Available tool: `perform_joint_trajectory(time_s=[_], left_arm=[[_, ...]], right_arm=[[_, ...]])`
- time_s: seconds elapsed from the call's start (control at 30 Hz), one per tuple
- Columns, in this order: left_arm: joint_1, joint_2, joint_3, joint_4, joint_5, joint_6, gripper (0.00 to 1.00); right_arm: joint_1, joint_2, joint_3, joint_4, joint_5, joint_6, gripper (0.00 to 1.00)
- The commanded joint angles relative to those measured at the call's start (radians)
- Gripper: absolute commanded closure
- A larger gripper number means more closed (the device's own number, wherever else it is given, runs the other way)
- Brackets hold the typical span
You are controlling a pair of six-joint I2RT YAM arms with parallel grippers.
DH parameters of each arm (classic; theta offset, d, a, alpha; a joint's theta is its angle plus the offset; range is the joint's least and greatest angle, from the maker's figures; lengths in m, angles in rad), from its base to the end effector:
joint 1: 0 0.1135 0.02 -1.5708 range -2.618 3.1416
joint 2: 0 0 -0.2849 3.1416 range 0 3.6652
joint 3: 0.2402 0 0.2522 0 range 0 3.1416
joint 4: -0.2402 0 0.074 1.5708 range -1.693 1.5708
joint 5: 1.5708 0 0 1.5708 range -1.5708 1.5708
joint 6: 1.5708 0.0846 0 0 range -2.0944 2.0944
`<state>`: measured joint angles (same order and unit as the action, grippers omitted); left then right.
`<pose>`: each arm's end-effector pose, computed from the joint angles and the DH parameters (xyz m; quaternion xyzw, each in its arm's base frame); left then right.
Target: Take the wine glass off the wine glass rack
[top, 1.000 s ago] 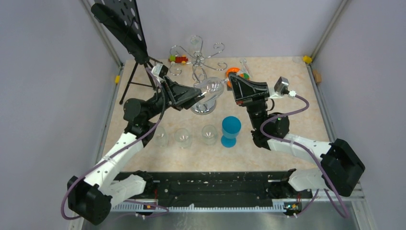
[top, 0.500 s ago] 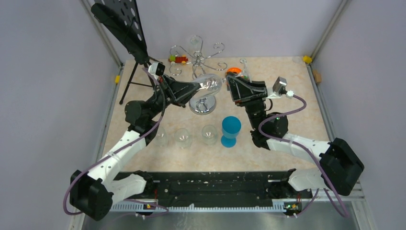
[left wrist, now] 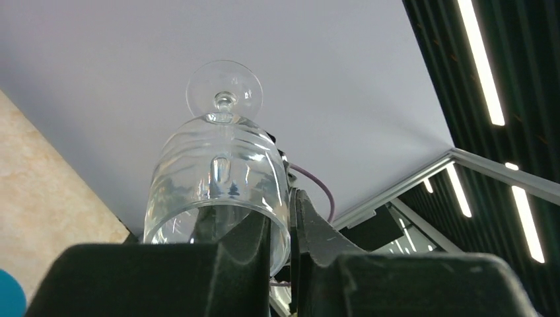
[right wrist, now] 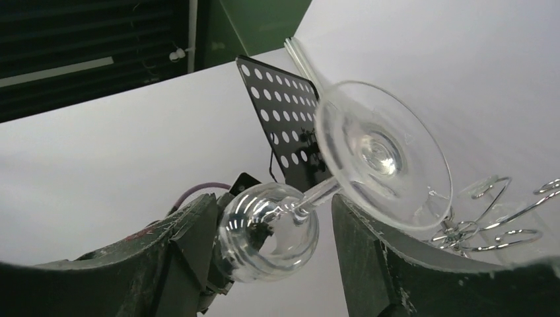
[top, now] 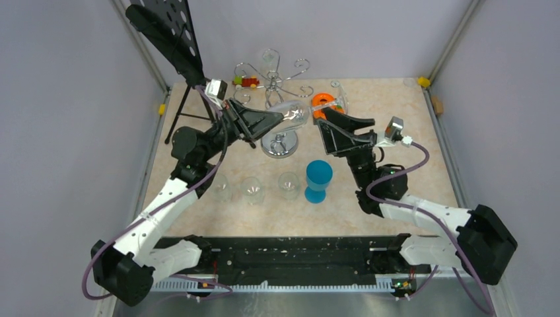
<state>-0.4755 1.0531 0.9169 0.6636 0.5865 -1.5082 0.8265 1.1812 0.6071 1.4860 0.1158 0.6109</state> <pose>0.2050 -0.1582 0.4600 -0.0176 0.5386 -0.7735 0.3335 0.1744 0.1749 0.4193 0.0197 0.3270 0.6079 0.7233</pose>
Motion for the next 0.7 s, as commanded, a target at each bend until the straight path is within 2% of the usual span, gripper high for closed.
perform_joint_trajectory(time_s=[0.0, 0.13, 0.23, 0.27, 0.37, 0.5, 0.67], left_arm=[[-0.005, 0.003, 0.082, -0.07, -0.008, 0.141, 1.0], [-0.049, 0.035, 0.149, -0.196, -0.017, 0.263, 1.0], [-0.097, 0.07, 0.22, -0.317, -0.049, 0.377, 1.0], [-0.114, 0.086, 0.247, -0.375, -0.064, 0.42, 1.0], [-0.169, 0.148, 0.338, -0.506, -0.105, 0.53, 1.0], [-0.253, 0.247, 0.457, -0.651, -0.163, 0.678, 1.0], [-0.382, 0.385, 0.611, -0.918, -0.299, 0.889, 1.0]], right_arm=[[0.01, -0.141, -0.015, -0.048, -0.013, -0.063, 0.34], [0.01, -0.286, -0.025, -0.326, -0.073, -0.104, 0.34], [0.01, -0.422, 0.001, -0.63, -0.153, -0.172, 0.34], [0.01, -0.474, 0.015, -0.779, -0.17, -0.202, 0.34], [0.01, -0.612, 0.062, -1.03, -0.157, -0.258, 0.35], [0.01, -0.771, 0.084, -1.178, -0.027, -0.264, 0.33], [0.01, -0.922, 0.124, -1.319, 0.077, -0.268, 0.33]])
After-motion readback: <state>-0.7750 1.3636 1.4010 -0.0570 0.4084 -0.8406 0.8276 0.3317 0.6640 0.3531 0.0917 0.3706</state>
